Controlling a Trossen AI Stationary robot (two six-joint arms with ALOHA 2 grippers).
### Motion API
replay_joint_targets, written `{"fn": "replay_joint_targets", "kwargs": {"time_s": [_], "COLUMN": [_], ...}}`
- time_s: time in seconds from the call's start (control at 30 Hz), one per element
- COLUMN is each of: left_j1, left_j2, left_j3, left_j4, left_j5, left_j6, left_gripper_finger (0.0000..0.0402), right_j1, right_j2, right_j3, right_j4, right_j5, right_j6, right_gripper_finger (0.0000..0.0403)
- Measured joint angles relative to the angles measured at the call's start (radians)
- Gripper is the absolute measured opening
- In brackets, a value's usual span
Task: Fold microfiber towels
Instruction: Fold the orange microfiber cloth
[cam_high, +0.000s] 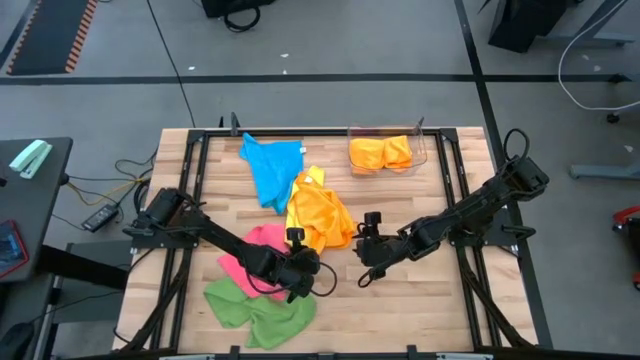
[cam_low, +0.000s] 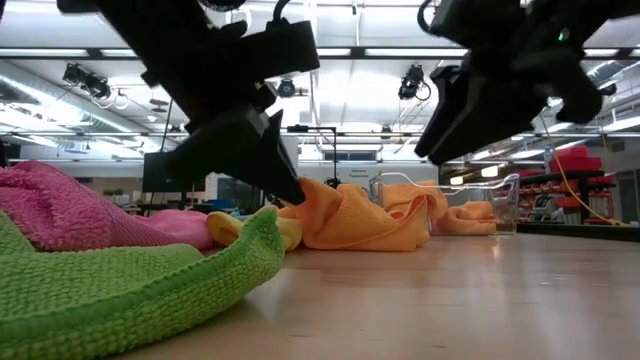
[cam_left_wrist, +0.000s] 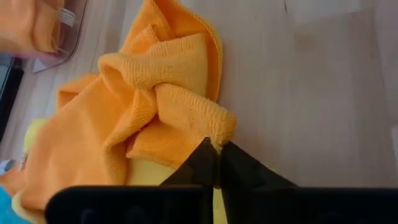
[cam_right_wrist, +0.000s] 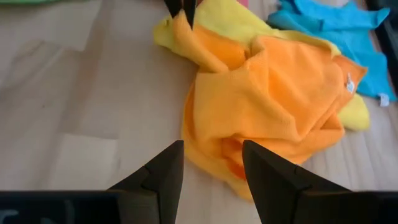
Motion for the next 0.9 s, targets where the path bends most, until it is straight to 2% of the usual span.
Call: {"fn": "replay_joint_targets", "kwargs": {"time_s": [0.17, 0.33, 0.47, 0.57, 0.67, 0.8, 0.9], "left_j1": [-0.009, -0.024, -0.042, -0.059, -0.071, -0.072, -0.067], "left_j2": [0.000, -0.001, -0.001, -0.001, -0.001, -0.001, -0.001], "left_j3": [0.077, 0.109, 0.112, 0.112, 0.112, 0.112, 0.112], "left_j4": [-0.129, -0.176, -0.173, -0.171, -0.169, -0.164, -0.164], "left_j5": [0.016, 0.061, 0.162, 0.168, 0.170, 0.170, 0.170], "left_j6": [-0.057, -0.112, -0.147, -0.171, -0.168, -0.166, -0.171], "left_gripper_finger": [0.0025, 0.0010, 0.0027, 0.0034, 0.0025, 0.0009, 0.0014], "right_j1": [-0.065, -0.126, -0.142, -0.139, -0.137, -0.145, -0.153], "right_j2": [0.000, 0.000, 0.000, 0.000, 0.000, 0.001, 0.008], "right_j3": [-0.103, -0.153, -0.183, -0.185, -0.185, -0.185, -0.185], "right_j4": [0.207, 0.217, 0.232, 0.254, 0.287, 0.297, 0.298], "right_j5": [0.003, -0.041, -0.077, -0.107, -0.152, -0.155, -0.155], "right_j6": [-0.070, -0.051, -0.001, 0.018, 0.039, 0.057, 0.063], "right_gripper_finger": [0.0172, 0.0172, 0.0172, 0.0172, 0.0172, 0.0172, 0.0172]}}
